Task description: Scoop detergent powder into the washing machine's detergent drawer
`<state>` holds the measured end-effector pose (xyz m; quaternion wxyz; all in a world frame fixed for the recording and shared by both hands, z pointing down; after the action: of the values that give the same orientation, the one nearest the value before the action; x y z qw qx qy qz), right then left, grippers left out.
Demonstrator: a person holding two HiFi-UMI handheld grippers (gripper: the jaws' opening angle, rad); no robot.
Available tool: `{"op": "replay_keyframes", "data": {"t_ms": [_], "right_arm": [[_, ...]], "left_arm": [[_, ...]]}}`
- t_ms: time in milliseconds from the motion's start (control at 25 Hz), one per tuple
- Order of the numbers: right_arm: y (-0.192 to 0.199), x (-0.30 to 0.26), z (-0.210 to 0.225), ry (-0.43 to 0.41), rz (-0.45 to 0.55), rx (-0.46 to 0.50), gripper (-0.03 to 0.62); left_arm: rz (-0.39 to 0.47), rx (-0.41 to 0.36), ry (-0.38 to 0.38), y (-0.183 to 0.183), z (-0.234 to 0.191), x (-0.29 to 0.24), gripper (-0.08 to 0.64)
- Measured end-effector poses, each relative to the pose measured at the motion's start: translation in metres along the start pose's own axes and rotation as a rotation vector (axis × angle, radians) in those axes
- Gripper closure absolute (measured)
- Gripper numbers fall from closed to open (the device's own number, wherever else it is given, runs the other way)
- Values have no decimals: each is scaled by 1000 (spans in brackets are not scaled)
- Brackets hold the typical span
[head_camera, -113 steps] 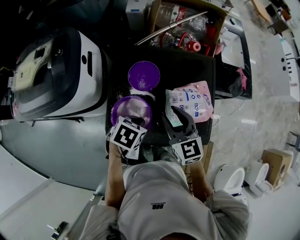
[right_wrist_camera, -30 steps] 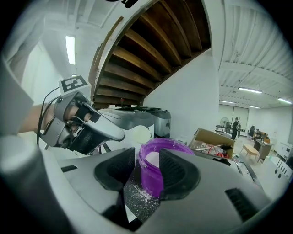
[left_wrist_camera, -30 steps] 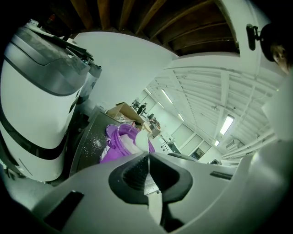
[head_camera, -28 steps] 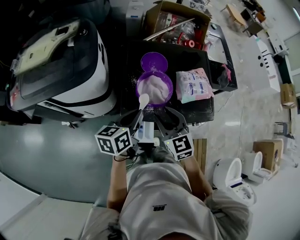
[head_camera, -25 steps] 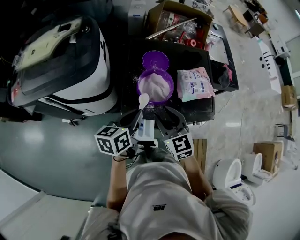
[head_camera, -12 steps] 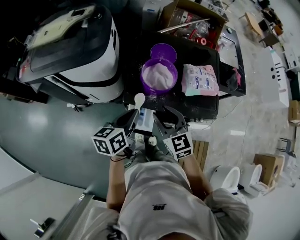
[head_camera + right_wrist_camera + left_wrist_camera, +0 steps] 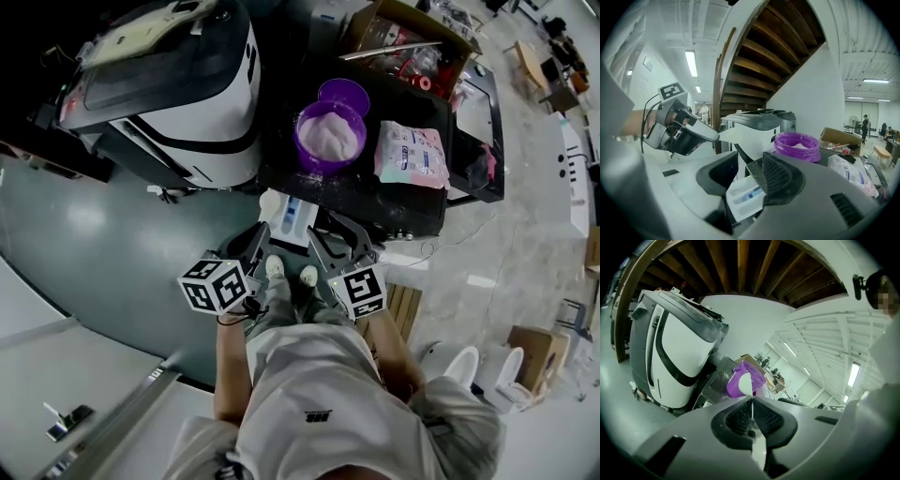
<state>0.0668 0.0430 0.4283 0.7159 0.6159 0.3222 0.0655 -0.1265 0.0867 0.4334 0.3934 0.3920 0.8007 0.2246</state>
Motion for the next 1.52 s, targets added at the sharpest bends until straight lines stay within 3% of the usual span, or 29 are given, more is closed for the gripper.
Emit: {"op": "replay_keyframes", "data": {"t_ms": [280,960,1520], "right_arm": [[7,3,-19,5,-15,-19,428],[42,-18,-74,138,-84,-70,428],[80,-48,-80,128,-156,-104,428]], "left_arm": [[-10,-2,8,12,-10,19,543],[-109,-27,146,33,-67,26,543],[-182,-37,153,66,-103,-2,543]]}}
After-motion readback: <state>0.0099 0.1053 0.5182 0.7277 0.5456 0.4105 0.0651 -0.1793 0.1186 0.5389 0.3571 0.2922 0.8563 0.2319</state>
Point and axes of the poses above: the fingertips, and each gripper's own axes: x backward along the fingers, z to its right, y out of its underside, the point moved 8 cm from there along x, backward along the fingers, and after that the axes turned 5 degrees about -y, right-handed, at the moved point
